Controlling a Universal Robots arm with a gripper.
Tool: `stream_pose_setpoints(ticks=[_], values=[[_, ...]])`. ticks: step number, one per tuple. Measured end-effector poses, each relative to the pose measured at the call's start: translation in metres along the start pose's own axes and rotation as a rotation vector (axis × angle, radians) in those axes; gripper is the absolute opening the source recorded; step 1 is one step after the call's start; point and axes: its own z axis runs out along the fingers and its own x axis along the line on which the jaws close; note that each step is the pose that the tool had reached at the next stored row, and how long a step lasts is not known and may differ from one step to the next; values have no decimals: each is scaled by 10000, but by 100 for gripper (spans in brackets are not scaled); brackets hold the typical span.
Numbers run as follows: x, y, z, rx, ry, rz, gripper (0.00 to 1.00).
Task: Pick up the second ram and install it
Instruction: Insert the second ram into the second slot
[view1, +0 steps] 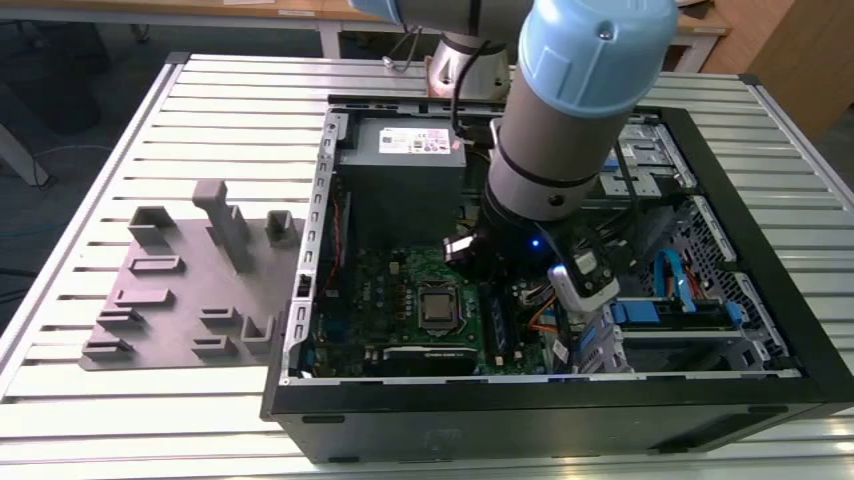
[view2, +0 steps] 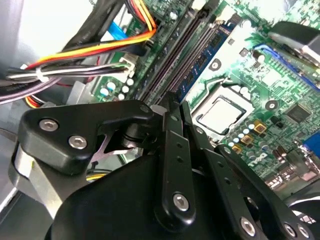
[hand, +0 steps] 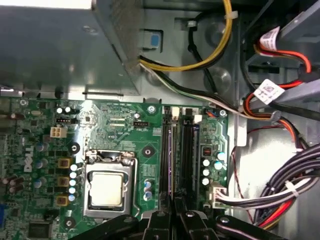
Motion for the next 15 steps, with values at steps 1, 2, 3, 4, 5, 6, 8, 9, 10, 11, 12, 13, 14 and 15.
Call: stream_pose_setpoints(ticks=[1,2,3,4,5,6,8,9,10,11,12,13,14,15], values=[[-1,20,1,-1,-1,0,11],[-1,44,3,0,0,-1,11],[-2,62,5,-1,-1,-1,11],[-3,69,6,-1,0,-1,11],[-3,69,9,-2,-1,-1,11],[-2,68,14,-3,-1,8,11],[-2,68,22,5,-11,171,11],[-2,67,26,8,-21,320,11],[-2,67,29,9,-26,411,11],[-2,67,31,10,-29,454,11],[-3,67,34,10,-31,472,11],[-4,67,37,10,-32,479,11],[-6,67,39,16,-33,485,11],[-8,67,42,27,-33,492,11]])
